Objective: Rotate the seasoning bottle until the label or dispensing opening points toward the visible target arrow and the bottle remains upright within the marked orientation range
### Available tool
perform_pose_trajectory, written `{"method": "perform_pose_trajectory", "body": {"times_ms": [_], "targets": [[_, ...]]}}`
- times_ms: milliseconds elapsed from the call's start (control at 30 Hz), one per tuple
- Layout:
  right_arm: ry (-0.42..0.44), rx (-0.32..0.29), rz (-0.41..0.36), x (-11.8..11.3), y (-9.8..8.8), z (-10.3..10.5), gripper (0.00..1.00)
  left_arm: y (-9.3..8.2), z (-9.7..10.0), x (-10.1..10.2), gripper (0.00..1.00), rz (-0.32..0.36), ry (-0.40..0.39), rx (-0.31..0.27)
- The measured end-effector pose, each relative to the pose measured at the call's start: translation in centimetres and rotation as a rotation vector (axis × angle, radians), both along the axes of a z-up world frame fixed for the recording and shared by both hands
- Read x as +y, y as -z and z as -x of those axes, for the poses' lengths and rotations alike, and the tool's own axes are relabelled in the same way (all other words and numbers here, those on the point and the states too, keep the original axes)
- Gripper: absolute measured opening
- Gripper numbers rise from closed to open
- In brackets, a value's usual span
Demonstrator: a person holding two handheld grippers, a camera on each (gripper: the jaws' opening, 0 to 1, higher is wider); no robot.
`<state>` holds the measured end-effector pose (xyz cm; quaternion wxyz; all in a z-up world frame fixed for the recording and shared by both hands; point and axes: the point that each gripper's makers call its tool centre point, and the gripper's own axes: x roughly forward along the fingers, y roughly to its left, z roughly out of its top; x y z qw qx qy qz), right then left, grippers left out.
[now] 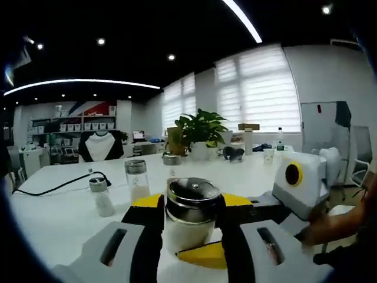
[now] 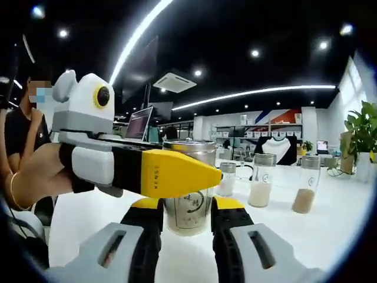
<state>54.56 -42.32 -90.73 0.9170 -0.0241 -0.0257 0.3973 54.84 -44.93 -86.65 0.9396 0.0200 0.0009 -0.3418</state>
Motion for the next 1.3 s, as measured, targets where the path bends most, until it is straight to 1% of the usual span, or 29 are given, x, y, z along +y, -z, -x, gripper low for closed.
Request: {"method": "perform_pose_trajectory", "body": {"times_ms": [100, 167, 233, 267, 333, 400, 467, 567, 633, 767, 833, 867, 900, 967, 1000, 1067, 1167, 1233, 1300], "targets": [[0.038, -0.019, 0.011, 0.1, -0.2, -0.1, 0.28, -0.1, 0.1, 0.3, 0.38, 0.002, -0.048, -0.014], [0.052, -0.024, 0.009, 0.2, -0.2, 0.0, 0.28, -0.3, 0.0, 0.6, 0.38, -0.001, -0.076, -0.030], [0.062, -0.025, 0.003, 0.3, -0.2, 0.0, 0.29, -0.3, 0.0, 0.8, 0.38, -0.019, -0.106, -0.048], [0.064, -0.025, 0.004, 0.4, -0.2, 0.0, 0.29, -0.4, 0.0, 1.0, 0.37, -0.015, -0.120, -0.057], [0.063, -0.020, 0.006, 0.5, 0.0, 0.1, 0.29, -0.4, 0.1, 1.1, 0.37, -0.007, -0.136, -0.062], [0.062, -0.012, 0.004, 0.4, 0.1, 0.2, 0.29, -0.2, 0.1, 1.1, 0.37, -0.007, -0.132, -0.065], [0.061, -0.007, 0.011, 0.3, 0.3, 0.2, 0.29, 0.1, 0.2, 0.9, 0.37, -0.020, -0.113, -0.052], [0.045, 0.020, -0.006, 0.1, 0.6, 0.3, 0.29, 0.3, 0.2, 0.7, 0.36, -0.031, -0.068, -0.027], [0.035, 0.024, -0.014, 0.0, 0.5, 0.3, 0.29, 0.3, 0.2, 0.7, 0.36, -0.037, -0.049, -0.021], [0.000, 0.057, -0.036, 0.1, 0.5, 0.5, 0.29, 0.4, 0.2, 0.6, 0.36, -0.052, -0.007, -0.004], [-0.015, 0.046, -0.030, 0.1, 0.4, 0.6, 0.30, 0.3, 0.4, 0.4, 0.36, -0.045, 0.028, 0.007], [-0.021, 0.043, -0.034, 0.0, 0.4, 0.6, 0.30, 0.2, 0.6, 0.1, 0.36, -0.036, 0.069, 0.003], [-0.027, 0.040, -0.035, -0.1, 0.3, 0.6, 0.30, 0.2, 0.6, 0.1, 0.36, -0.016, 0.079, 0.014], [-0.047, 0.037, -0.031, -0.1, 0.3, 0.8, 0.30, 0.2, 0.7, 0.0, 0.36, -0.003, 0.110, 0.025], [-0.073, 0.042, -0.027, 0.0, 0.3, 0.9, 0.30, 0.2, 0.7, 0.1, 0.36, -0.006, 0.124, 0.030], [-0.105, 0.043, -0.010, 0.0, 0.4, 1.1, 0.30, 0.3, 1.0, -0.2, 0.36, -0.036, 0.163, 0.033], [-0.141, 0.043, 0.009, 0.0, 0.6, 1.4, 0.30, 0.5, 1.2, -0.3, 0.36, -0.086, 0.186, 0.038], [-0.176, 0.043, 0.005, 0.0, 0.5, 1.6, 0.31, 0.4, 1.5, -0.5, 0.36, -0.086, 0.221, 0.051], [-0.193, 0.045, 0.006, -0.2, 0.6, 1.6, 0.35, 0.3, 1.8, -0.6, 0.36, -0.069, 0.258, 0.063]]}}
